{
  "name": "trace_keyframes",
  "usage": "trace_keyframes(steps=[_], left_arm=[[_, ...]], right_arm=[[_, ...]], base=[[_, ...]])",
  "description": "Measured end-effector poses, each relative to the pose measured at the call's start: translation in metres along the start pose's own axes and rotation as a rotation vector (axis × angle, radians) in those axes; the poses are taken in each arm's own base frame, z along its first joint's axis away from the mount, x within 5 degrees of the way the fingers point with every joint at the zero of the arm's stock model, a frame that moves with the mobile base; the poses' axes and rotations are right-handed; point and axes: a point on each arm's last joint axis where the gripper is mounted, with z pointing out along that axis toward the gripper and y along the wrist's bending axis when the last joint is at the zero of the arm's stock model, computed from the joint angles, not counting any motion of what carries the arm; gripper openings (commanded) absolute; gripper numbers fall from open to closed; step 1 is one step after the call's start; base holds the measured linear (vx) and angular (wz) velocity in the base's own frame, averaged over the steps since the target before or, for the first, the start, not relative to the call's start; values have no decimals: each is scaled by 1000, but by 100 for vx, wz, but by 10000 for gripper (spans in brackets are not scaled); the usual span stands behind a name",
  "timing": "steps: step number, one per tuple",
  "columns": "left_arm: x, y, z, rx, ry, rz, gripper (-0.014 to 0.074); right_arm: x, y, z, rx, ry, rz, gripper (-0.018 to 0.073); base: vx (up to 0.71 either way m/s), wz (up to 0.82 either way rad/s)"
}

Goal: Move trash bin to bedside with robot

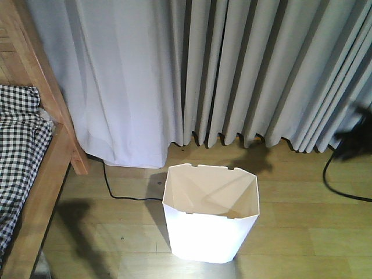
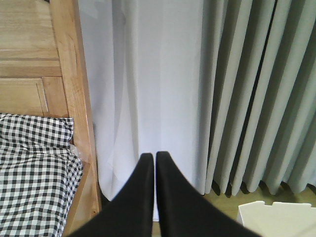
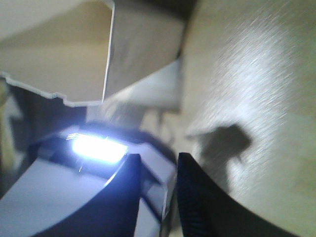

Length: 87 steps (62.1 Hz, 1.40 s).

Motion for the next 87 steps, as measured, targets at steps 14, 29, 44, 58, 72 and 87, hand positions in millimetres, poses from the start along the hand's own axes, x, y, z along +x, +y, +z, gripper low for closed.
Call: trace_keyframes(steps=[14,29,44,58,72,87], left_arm=[[0,0,0,0,0,0,-6],[0,0,0,0,0,0,-6],[0,0,0,0,0,0,-6],[0,0,0,0,0,0,-6],[0,0,0,0,0,0,-6],[0,0,0,0,0,0,-6]], right_arm=[[-7,58,-144,92,-283,-66,176],[22,156,-253,120,-497,-231,176],[78,267,-322,182,-641,-458,176],[143,309,-364,333,-745,-438,176],[213,306,-345,426,-837,-398,177],[284,291,-268,412,-1150,-362,178]], base=[[0,0],[0,0],[0,0],[0,0],[0,0],[0,0]])
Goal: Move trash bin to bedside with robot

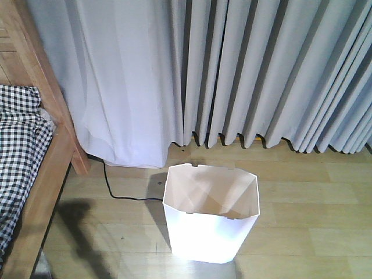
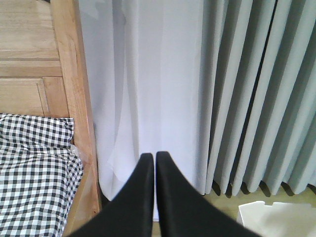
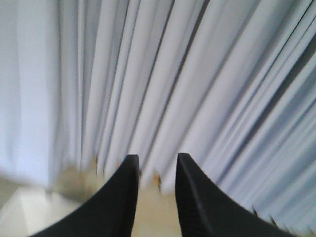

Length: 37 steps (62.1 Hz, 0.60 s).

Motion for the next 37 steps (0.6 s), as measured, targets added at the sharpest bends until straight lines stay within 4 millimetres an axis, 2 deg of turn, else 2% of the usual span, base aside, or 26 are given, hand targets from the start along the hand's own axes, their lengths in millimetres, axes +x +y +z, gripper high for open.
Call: trace_keyframes(steps=[9,16,22,27,37], left_arm=[[0,0,0,0,0,0,-6],[0,0,0,0,0,0,-6],[0,0,0,0,0,0,-6],[0,0,0,0,0,0,-6],[0,0,0,0,0,0,-6]], right_arm=[[64,19,-2,-1,-145,92,178],[110,30,4,-26,-157,116,178],[140,38,9,-46,-141,124,178],[153,40,11,-41,-158,155,178],[149,38,9,-28,-223,234,178]], base=[[0,0],[0,0],[0,0],[0,0],[0,0]])
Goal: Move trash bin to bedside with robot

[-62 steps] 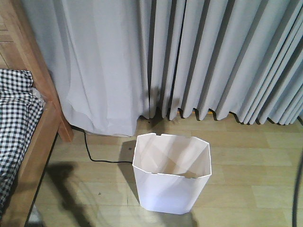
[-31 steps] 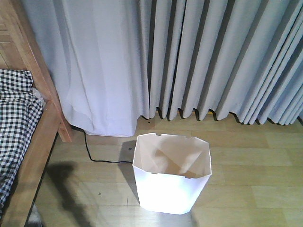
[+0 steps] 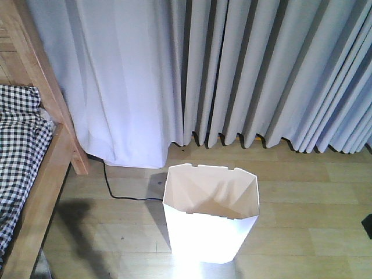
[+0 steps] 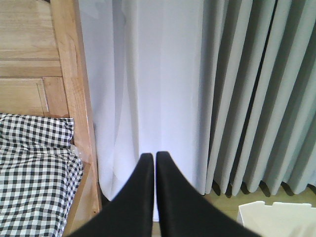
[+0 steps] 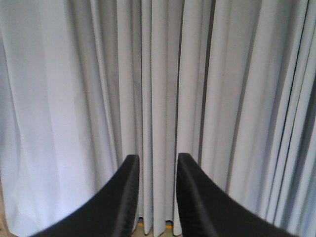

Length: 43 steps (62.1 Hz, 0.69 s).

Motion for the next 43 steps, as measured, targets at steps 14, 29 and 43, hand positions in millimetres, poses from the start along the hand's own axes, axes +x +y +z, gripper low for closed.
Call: trace_keyframes(steps=[14,29,43], left_arm=[[0,0,0,0,0,0,-6],[0,0,0,0,0,0,-6],[0,0,0,0,0,0,-6]], right_arm=[[2,1,0,-9,19,4,-17],[2,1,0,-10,22,0,-10],[2,1,0,-11,23,0,-11]], base=[[0,0],[0,0],[0,0]])
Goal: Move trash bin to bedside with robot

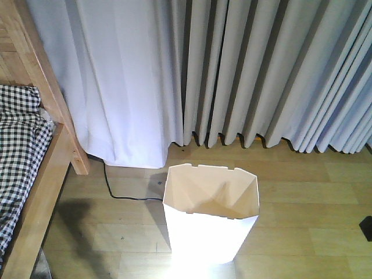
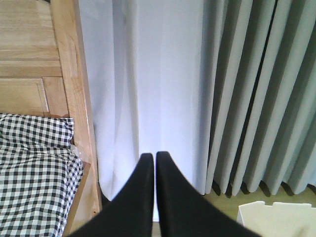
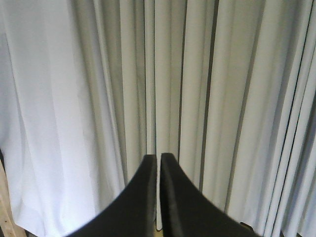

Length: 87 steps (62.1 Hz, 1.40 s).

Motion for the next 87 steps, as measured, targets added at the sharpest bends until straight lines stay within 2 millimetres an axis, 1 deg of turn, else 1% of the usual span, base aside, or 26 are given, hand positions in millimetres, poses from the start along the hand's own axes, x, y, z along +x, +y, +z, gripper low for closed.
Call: trace_keyframes(steps=[20,24,30,34,39,44,50,67,87], left_arm=[[0,0,0,0,0,0,-6],[0,0,0,0,0,0,-6],[0,0,0,0,0,0,-6],[0,0,0,0,0,0,-6],[0,0,0,0,0,0,-6],[0,0,0,0,0,0,-6],[0,0,0,0,1,0,-6],[0,0,0,0,2,0,-6],[0,0,0,0,2,0,-6]], right_arm=[[0,0,0,-1,2,0,-11],[3,0,1,4,7,-11,-11],[13,-2,0,22,9,-63,-11],[24,-4,-3,40,-1,-78,-11],[39,-6,-5,60,-18,-75,-11],[46,-8,-7,72,-38,-42,-11],[46,-8,-8,77,-35,8,-11],[47,-8,-8,79,-30,17,-11],[47,-7,-8,69,-27,-73,-11]], base=[[0,0],[0,0],[0,0],[0,0],[0,0],[0,0],[0,0],[0,0],[0,0]])
